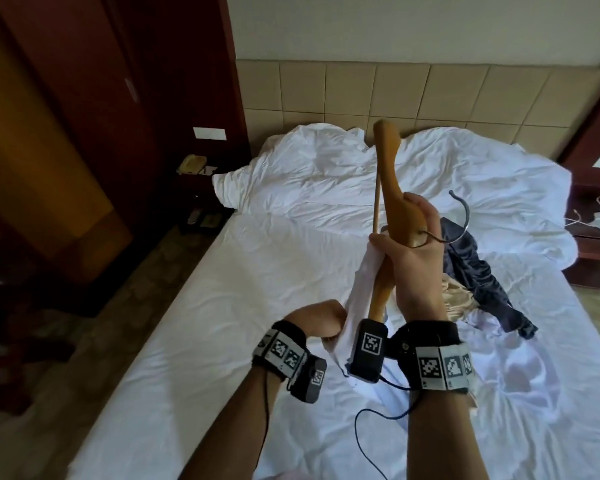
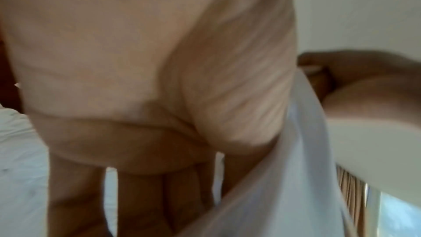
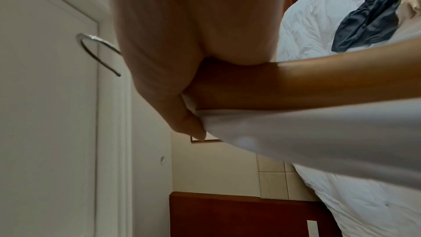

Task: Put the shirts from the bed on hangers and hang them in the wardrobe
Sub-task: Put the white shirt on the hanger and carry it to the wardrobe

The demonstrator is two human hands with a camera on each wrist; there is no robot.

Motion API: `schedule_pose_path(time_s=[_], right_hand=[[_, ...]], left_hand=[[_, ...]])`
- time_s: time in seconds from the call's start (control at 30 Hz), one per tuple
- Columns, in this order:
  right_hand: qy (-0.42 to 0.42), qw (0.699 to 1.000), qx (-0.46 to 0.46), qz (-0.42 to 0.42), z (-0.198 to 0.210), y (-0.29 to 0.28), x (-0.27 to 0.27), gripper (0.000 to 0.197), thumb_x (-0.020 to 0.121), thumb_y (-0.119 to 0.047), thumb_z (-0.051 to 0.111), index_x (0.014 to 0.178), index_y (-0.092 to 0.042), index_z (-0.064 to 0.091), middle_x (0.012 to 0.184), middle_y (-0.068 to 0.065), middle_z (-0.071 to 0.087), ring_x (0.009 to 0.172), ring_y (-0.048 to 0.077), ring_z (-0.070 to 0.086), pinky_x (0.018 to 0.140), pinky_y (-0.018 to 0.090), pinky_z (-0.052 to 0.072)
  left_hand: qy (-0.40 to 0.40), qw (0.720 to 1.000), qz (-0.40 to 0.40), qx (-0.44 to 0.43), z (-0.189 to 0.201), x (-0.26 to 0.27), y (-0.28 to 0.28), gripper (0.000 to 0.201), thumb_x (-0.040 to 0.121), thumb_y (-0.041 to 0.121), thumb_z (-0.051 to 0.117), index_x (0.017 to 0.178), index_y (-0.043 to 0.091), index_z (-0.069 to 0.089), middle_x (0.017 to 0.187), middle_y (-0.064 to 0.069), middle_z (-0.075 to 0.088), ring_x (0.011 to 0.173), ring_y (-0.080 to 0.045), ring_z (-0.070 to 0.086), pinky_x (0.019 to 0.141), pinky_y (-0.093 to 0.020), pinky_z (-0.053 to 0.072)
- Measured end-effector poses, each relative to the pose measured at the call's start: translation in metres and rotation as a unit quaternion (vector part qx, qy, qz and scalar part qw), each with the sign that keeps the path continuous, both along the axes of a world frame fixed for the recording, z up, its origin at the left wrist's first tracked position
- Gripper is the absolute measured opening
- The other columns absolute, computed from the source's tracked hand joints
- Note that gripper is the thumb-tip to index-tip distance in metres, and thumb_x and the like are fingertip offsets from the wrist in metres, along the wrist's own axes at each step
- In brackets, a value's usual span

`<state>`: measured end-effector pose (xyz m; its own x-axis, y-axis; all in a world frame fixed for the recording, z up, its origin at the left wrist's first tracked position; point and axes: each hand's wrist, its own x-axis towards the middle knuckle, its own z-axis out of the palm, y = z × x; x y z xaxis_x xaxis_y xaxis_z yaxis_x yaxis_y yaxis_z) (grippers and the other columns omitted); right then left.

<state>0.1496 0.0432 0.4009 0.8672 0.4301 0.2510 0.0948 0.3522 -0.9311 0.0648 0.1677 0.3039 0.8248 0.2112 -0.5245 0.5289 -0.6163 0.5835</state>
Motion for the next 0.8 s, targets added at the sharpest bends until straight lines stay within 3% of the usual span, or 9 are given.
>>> schedule_pose_path(time_s=[0.1, 0.2, 0.27, 0.37, 0.43, 0.5, 0.63, 0.7, 0.8], right_hand=[[-0.009, 1.0, 0.006, -0.003, 0.001, -0.003, 0.001, 0.069, 0.08, 0.019, 0.07, 0.135, -0.019, 0.057, 0.095, 0.007, 0.064, 0.083, 0.017, 0.063, 0.073, 0.03, 0.055], [-0.012, 1.0, 0.015, -0.013, 0.001, -0.007, 0.003, 0.07, 0.079, 0.02, 0.069, 0.136, -0.019, 0.057, 0.092, 0.001, 0.065, 0.083, 0.017, 0.063, 0.073, 0.03, 0.054], [-0.016, 0.999, 0.007, -0.028, -0.002, -0.01, 0.004, 0.069, 0.079, 0.02, 0.069, 0.134, -0.021, 0.059, 0.087, -0.007, 0.066, 0.08, 0.016, 0.062, 0.072, 0.03, 0.053], [-0.007, 0.999, 0.005, -0.044, -0.008, -0.014, 0.005, 0.069, 0.079, 0.021, 0.068, 0.134, -0.019, 0.059, 0.085, -0.005, 0.064, 0.075, 0.014, 0.061, 0.067, 0.025, 0.052], [-0.002, 0.998, 0.007, -0.06, -0.011, -0.017, 0.008, 0.068, 0.078, 0.021, 0.068, 0.134, -0.018, 0.059, 0.089, -0.003, 0.064, 0.074, 0.014, 0.061, 0.067, 0.024, 0.052], [0.005, 0.997, 0.006, -0.075, -0.015, -0.019, 0.011, 0.067, 0.078, 0.022, 0.067, 0.133, -0.017, 0.059, 0.084, -0.007, 0.064, 0.073, 0.013, 0.06, 0.068, 0.023, 0.052], [0.01, 0.996, -0.01, -0.086, -0.025, -0.021, 0.015, 0.068, 0.077, 0.022, 0.066, 0.131, -0.02, 0.061, 0.085, 0.001, 0.062, 0.074, 0.016, 0.059, 0.066, 0.025, 0.052], [0.005, 0.996, -0.024, -0.087, -0.03, -0.021, 0.016, 0.069, 0.077, 0.021, 0.067, 0.127, -0.025, 0.063, 0.085, 0.005, 0.062, 0.075, 0.02, 0.059, 0.068, 0.029, 0.051], [0.005, 0.995, -0.039, -0.091, -0.038, -0.021, 0.018, 0.069, 0.076, 0.021, 0.067, 0.127, -0.025, 0.064, 0.084, 0.006, 0.062, 0.075, 0.022, 0.058, 0.068, 0.032, 0.049]], left_hand=[[0.037, 0.998, 0.042, 0.04, -0.034, -0.002, 0.006, 0.009, 0.087, 0.004, 0.061, 0.087, 0.006, 0.07, 0.09, -0.012, 0.073, 0.089, -0.031, 0.071, 0.072, -0.032, 0.048], [0.031, 0.988, 0.135, 0.062, -0.053, -0.009, 0.012, 0.007, 0.087, 0.005, 0.063, 0.091, 0.001, 0.067, 0.084, -0.013, 0.073, 0.09, -0.032, 0.075, 0.068, -0.033, 0.055], [0.011, 0.975, 0.198, 0.101, -0.057, -0.014, 0.019, 0.012, 0.09, 0.011, 0.066, 0.097, 0.001, 0.066, 0.095, -0.014, 0.073, 0.097, -0.033, 0.074, 0.076, -0.034, 0.057], [-0.065, 0.927, 0.349, 0.121, -0.057, -0.023, 0.04, 0.044, 0.094, 0.031, 0.067, 0.12, -0.003, 0.061, 0.12, -0.02, 0.069, 0.112, -0.039, 0.068, 0.085, -0.037, 0.054], [-0.134, 0.88, 0.448, 0.08, -0.047, -0.028, 0.055, 0.054, 0.093, 0.032, 0.068, 0.13, -0.003, 0.053, 0.126, -0.022, 0.066, 0.116, -0.04, 0.065, 0.094, -0.042, 0.054], [-0.19, 0.845, 0.496, 0.069, -0.035, -0.035, 0.07, 0.038, 0.09, 0.028, 0.069, 0.119, 0.005, 0.058, 0.114, -0.018, 0.069, 0.107, -0.038, 0.067, 0.091, -0.044, 0.056], [-0.247, 0.815, 0.511, 0.114, -0.004, -0.047, 0.089, 0.021, 0.088, 0.029, 0.069, 0.097, 0.011, 0.072, 0.086, -0.002, 0.067, 0.081, -0.026, 0.06, 0.073, -0.033, 0.047], [-0.262, 0.803, 0.522, 0.118, 0.007, -0.051, 0.094, 0.022, 0.091, 0.031, 0.067, 0.098, 0.011, 0.073, 0.086, -0.001, 0.065, 0.081, -0.025, 0.059, 0.074, -0.033, 0.047], [-0.275, 0.813, 0.504, 0.103, 0.012, -0.056, 0.103, 0.026, 0.097, 0.033, 0.059, 0.095, 0.009, 0.068, 0.09, -0.004, 0.069, 0.086, -0.029, 0.064, 0.079, -0.04, 0.054]])
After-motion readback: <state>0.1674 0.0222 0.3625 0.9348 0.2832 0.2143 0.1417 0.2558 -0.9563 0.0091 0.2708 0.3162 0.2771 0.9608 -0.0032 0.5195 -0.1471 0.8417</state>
